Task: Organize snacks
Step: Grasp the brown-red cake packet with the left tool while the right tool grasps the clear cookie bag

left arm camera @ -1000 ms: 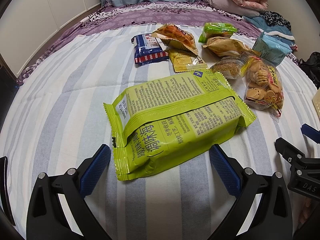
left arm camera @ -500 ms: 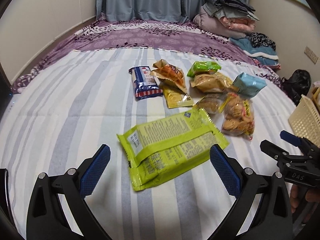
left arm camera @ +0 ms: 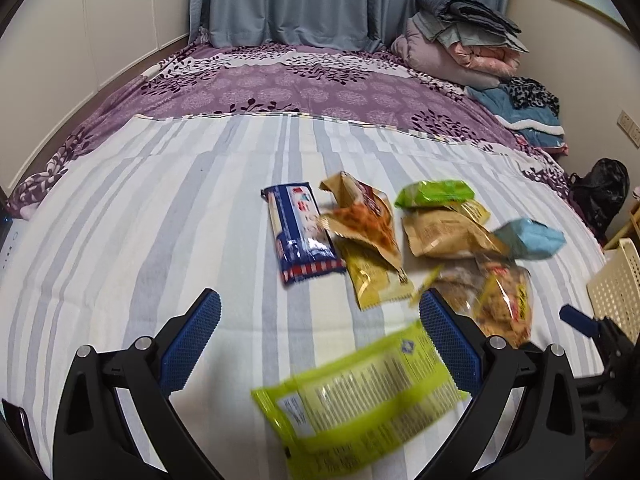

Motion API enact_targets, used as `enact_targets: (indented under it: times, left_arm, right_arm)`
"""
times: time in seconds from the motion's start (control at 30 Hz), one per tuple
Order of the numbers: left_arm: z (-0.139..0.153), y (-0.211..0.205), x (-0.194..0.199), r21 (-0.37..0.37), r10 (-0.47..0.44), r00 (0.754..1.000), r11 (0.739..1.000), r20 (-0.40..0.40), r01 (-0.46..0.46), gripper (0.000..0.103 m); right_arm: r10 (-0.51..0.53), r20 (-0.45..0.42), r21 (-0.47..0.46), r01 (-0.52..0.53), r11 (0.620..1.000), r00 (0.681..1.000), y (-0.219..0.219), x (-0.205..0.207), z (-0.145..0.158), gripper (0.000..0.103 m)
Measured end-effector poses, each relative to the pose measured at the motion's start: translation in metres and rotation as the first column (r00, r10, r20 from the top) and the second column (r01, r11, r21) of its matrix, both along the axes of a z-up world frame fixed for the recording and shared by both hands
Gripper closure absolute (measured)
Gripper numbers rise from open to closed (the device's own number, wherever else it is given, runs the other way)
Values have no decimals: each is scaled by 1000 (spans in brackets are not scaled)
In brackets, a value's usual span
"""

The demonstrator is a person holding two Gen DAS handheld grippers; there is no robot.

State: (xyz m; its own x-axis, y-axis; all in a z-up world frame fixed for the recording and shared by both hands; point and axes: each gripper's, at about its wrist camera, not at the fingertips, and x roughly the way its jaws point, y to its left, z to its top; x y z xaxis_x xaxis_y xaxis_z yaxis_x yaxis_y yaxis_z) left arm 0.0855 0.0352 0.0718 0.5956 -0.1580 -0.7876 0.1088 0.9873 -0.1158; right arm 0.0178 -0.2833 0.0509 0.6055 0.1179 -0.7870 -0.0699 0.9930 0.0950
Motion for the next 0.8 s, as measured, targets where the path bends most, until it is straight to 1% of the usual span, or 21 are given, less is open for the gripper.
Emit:
enact_targets:
  times: [0.07, 0.17, 0.23, 0.3, 0.47, 0.53, 0.63, 0.8]
  left_arm:
    - [1, 0, 10, 2, 6, 1000, 1000, 4, -6, 2]
    - [2, -5, 21, 23, -8, 1000, 1000, 14, 8, 2]
    - [2, -11, 31, 39, -23, 1000, 999, 11, 22, 2]
    - [2, -17, 39, 33, -41, 999, 999, 6, 41, 2]
    - [-1, -35, 61, 56, -77, 997, 995, -6, 78, 2]
    - [-5, -42, 69, 64, -91, 996, 994, -17, 92, 2]
    - [-9, -51, 82, 78, -113, 993, 990, -32, 115, 8]
    - [-21, -70, 98, 129, -160, 984, 977, -79, 169, 8]
  right_arm:
    - [3, 6, 1, -3, 1000, 1000, 3, 4, -2, 5]
    - [8, 6, 2, -8, 1000, 1000, 6, 10, -5, 6]
    - [10, 3, -4, -10, 1000, 1000, 7, 15, -8, 13]
    - [14, -2, -11, -14, 1000, 1000, 9, 19, -10, 16]
    - [11, -14, -13, -11, 1000, 1000, 9, 30, -16, 16]
    - [10, -19, -13, -10, 1000, 1000, 10, 34, -18, 18]
    - [13, -27, -13, -14, 1000, 1000, 11, 37, -21, 19]
    - [15, -41, -8, -16, 1000, 999, 12, 41, -26, 19]
